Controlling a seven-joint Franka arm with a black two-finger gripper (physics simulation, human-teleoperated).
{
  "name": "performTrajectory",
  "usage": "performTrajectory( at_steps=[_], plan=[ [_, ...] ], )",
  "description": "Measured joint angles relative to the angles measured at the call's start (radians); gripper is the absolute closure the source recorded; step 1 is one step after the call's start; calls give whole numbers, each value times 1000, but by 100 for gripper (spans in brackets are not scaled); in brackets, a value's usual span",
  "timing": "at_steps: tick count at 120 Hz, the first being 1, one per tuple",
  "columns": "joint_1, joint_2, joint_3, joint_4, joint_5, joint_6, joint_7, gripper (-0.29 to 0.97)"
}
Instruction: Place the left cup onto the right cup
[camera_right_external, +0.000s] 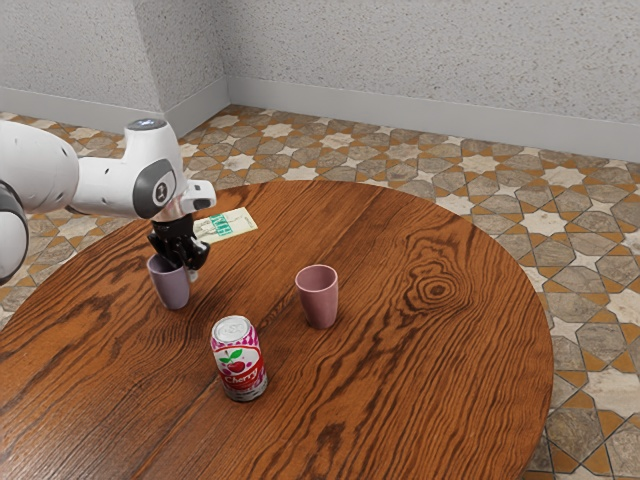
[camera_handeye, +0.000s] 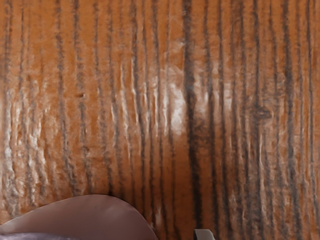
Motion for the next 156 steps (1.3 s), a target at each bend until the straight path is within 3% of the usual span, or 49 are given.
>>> performTrajectory(
  at_steps=[26, 71, 106, 156],
  plan=[
    [0, 4, 3, -1, 2, 4, 3, 73],
    [-3, -16, -19, 64, 16, -42, -5, 78],
    [-4, -41, -197, 218, 112, -184, -64, 78],
    [-3, -57, -436, 296, 238, -340, -235, 79]
  ],
)
